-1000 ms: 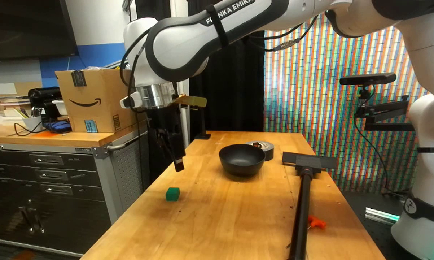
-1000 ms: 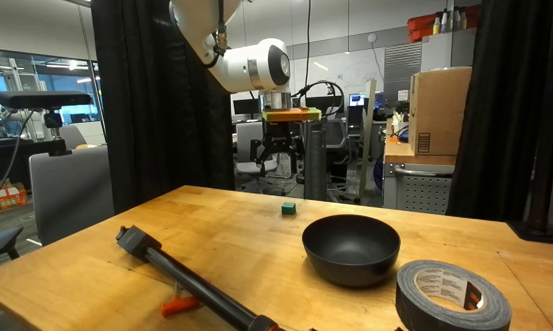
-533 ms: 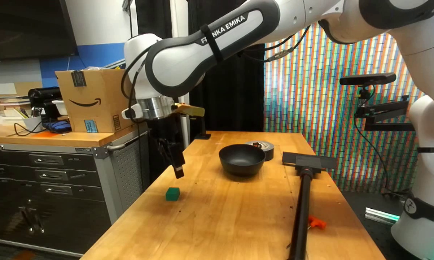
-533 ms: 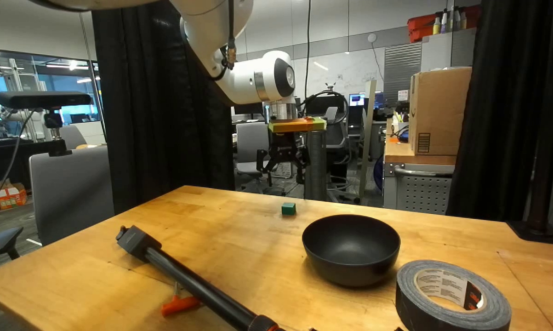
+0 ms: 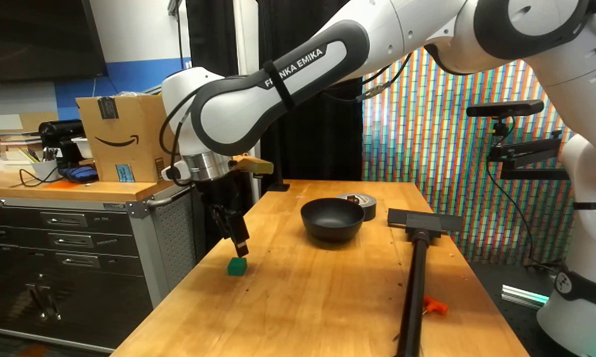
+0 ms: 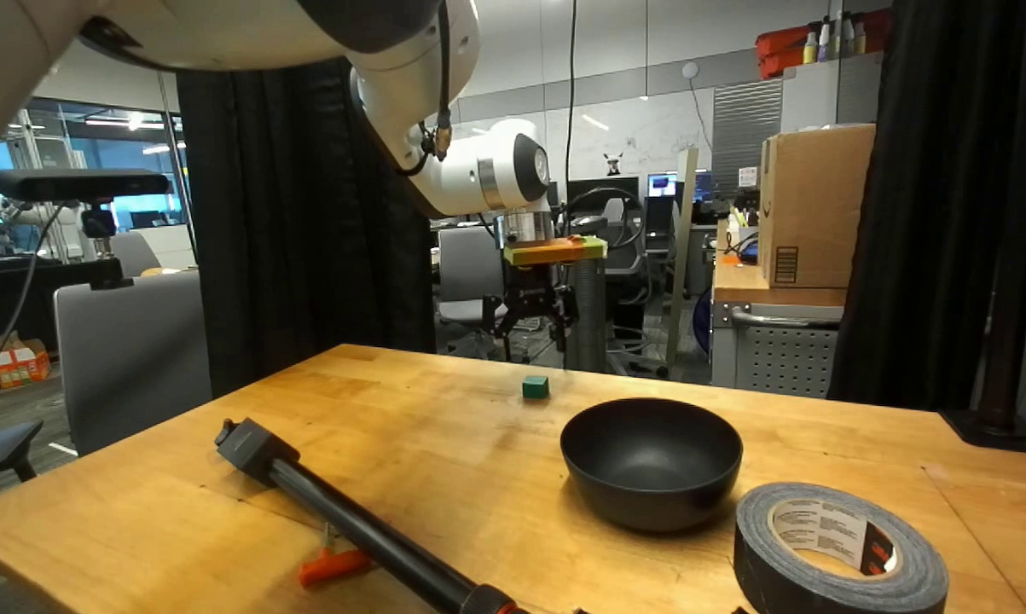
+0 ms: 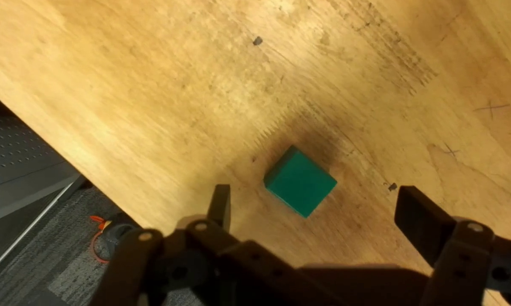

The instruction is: Move the green block to the right

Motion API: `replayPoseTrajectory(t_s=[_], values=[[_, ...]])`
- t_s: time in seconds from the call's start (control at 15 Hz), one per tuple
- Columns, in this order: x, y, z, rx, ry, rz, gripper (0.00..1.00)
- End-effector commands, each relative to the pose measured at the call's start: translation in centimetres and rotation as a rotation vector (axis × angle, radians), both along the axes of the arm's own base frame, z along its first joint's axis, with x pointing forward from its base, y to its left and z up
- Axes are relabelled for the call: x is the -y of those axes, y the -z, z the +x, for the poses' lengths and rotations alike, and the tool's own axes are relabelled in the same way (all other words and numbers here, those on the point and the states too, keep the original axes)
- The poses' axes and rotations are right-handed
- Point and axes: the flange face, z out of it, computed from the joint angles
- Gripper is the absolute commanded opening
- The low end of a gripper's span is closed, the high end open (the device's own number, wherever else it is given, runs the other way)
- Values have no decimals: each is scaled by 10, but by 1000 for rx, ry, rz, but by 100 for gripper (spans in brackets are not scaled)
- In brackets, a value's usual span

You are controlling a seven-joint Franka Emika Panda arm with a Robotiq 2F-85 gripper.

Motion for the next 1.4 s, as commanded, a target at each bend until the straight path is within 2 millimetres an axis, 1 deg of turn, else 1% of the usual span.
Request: replayPoseTrajectory(t_s=[0.0,0.27,0.6,0.93,1.07,1.33], values=[[-9,2,14,16,-5,-13,100],[-7,7,18,14,-2,-14,100],[5,9,20,15,13,-14,100],[18,20,18,2,32,-15,100],[18,27,17,-7,29,-24,100],[8,39,11,-25,3,-51,100]])
